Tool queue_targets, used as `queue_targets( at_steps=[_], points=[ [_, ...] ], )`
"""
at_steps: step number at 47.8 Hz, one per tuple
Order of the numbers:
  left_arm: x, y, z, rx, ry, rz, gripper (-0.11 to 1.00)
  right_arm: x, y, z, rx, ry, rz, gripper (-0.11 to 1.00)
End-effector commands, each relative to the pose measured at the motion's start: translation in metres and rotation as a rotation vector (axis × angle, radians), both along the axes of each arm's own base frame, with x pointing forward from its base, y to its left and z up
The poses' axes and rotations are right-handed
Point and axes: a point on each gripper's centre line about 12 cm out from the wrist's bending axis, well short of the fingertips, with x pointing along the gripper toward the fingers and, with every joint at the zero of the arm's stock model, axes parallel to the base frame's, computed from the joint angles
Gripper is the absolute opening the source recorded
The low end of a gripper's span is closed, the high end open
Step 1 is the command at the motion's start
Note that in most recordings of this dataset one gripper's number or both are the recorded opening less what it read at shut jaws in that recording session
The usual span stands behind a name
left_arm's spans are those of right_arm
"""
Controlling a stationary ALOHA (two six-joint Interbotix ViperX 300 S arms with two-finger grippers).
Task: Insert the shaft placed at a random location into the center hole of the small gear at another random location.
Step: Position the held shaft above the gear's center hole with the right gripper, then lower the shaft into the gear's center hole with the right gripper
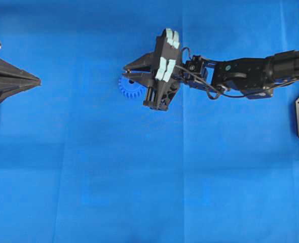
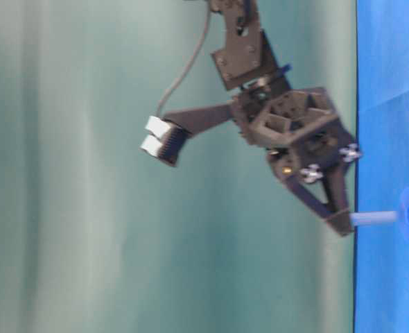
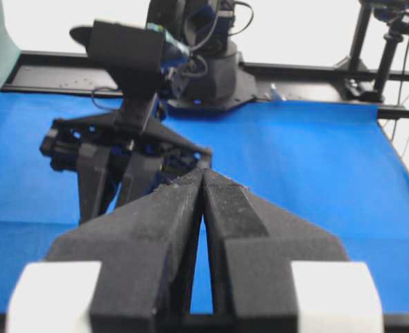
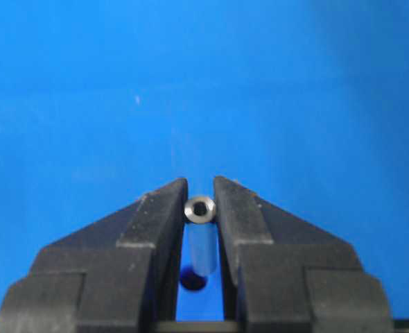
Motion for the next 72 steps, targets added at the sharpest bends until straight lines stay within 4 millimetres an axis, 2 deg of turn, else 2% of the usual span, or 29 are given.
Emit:
queue_targets(
  at_steps=[1,8,21,40,50,60,72],
  points=[
    [0.001,-0.001,0.004,-0.002,-0.011,-0.003,0.0,-0.002,0.001,0.027,-0.011,-0.065,0.002,0.02],
    [0.001,0.0,0.004,-0.003,-0.011,-0.001,0.0,-0.005,0.003,0.035,-0.013,-0.081,0.005,0.02],
    [0.001,0.0,0.004,-0.003,-0.014,-0.001,0.0,-0.003,0.012,0.03,-0.01,-0.073,0.024,0.02],
    [0.002,-0.001,0.004,-0.005,-0.011,-0.003,0.0,0.003,0.009,-0.008,0.003,-0.035,0.0,0.02],
    [0.002,-0.001,0.004,-0.005,-0.009,-0.003,0.0,0.002,0.008,-0.018,0.015,-0.014,-0.011,0.02],
    [0.002,-0.001,0.004,-0.005,-0.008,-0.003,0.0,0.002,0.008,-0.013,0.012,-0.025,-0.01,0.02],
    [0.002,-0.001,0.004,-0.005,-0.008,-0.003,0.0,-0.002,0.009,0.013,-0.009,-0.078,-0.002,0.02]
  ],
)
